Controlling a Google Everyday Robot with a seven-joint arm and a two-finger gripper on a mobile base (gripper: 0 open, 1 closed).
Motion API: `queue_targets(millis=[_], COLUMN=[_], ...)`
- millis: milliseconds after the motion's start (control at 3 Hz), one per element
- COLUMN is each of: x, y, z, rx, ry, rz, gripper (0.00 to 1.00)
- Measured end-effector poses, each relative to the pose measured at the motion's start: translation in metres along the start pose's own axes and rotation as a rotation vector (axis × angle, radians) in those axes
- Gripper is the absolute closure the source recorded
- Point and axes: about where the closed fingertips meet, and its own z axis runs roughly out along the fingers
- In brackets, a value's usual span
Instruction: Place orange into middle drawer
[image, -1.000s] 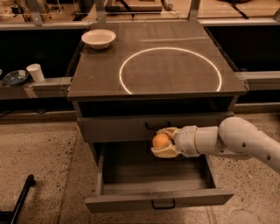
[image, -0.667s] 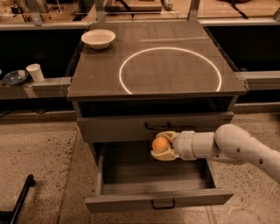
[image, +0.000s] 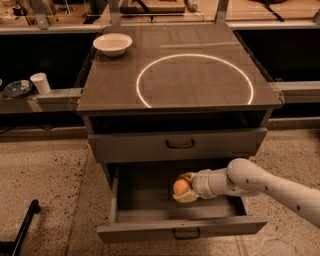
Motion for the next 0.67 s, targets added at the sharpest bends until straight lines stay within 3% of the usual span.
queue_targets(millis=[333, 667], x=[0.039, 0.057], y=[-0.003, -0.013], z=[0.028, 0.046], rx=[-0.022, 0.001], ry=[0.042, 0.059], rz=[0.016, 0.009], gripper=[1.0, 1.0])
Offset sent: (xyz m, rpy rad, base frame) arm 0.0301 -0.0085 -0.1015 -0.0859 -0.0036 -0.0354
